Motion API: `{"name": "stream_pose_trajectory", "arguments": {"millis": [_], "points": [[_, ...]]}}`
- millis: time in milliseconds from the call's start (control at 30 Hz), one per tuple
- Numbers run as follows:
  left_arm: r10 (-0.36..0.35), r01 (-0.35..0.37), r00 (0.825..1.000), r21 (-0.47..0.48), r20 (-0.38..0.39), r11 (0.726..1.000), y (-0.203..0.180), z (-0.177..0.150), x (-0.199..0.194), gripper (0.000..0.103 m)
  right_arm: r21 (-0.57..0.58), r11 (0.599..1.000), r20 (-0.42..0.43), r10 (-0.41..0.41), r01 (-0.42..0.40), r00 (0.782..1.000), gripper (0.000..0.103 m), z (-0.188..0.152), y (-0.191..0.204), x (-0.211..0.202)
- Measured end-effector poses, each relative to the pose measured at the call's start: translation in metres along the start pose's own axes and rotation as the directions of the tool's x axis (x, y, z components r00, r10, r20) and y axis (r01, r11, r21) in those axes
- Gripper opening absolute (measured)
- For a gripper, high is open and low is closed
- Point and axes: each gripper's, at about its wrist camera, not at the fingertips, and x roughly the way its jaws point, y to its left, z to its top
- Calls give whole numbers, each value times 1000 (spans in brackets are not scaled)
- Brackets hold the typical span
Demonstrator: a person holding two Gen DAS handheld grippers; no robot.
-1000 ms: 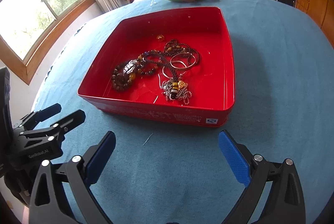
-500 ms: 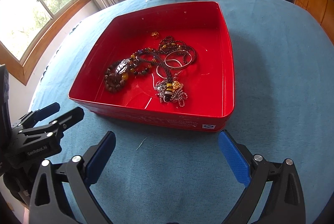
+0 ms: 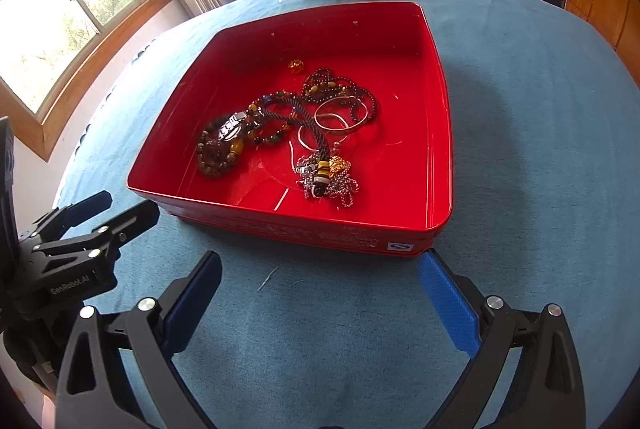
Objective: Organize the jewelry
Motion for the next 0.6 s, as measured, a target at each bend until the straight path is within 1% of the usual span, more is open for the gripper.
{"name": "stream_pose_trajectory", "arguments": {"millis": [600], "points": [[11,-11,1000,4,1,1000,1,2,3,95,-6,1000,5,-8,8,1000,99,1,-1,0]]}}
